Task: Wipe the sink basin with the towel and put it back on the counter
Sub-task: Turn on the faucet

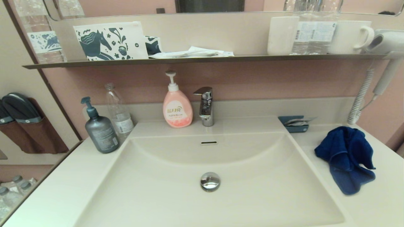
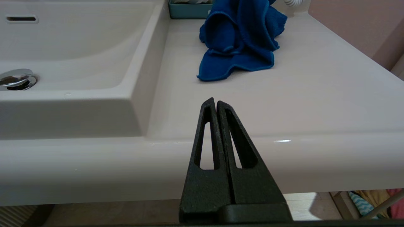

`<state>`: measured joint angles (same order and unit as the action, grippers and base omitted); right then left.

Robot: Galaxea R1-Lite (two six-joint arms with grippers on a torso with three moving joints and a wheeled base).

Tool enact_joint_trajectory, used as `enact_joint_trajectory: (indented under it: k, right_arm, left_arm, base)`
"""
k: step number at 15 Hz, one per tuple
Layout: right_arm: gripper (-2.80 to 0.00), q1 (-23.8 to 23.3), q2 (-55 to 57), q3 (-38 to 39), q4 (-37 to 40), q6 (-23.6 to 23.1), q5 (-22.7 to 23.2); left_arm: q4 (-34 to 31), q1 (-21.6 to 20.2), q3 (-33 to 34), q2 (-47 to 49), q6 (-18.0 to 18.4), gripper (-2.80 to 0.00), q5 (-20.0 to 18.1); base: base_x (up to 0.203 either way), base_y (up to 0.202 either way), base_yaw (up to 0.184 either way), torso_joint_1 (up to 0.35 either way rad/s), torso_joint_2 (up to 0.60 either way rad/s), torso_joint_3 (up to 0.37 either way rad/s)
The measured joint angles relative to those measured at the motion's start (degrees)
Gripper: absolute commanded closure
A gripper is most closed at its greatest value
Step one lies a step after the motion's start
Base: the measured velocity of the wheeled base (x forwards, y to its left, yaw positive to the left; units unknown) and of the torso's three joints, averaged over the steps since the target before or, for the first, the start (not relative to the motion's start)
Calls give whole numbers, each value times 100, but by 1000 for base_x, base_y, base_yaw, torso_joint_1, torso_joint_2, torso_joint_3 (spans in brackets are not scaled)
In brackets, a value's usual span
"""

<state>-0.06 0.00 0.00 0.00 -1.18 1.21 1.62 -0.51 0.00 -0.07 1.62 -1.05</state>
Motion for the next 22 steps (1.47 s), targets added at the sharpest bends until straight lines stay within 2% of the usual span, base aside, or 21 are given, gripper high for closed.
enact_joint_trajectory:
  k: [22]
  right_arm:
    - [0, -1, 0, 0, 0, 0, 0]
  left_arm:
    - [23, 0, -9, 0, 58, 0, -21]
  base:
    - [0, 0, 0, 0, 0, 0]
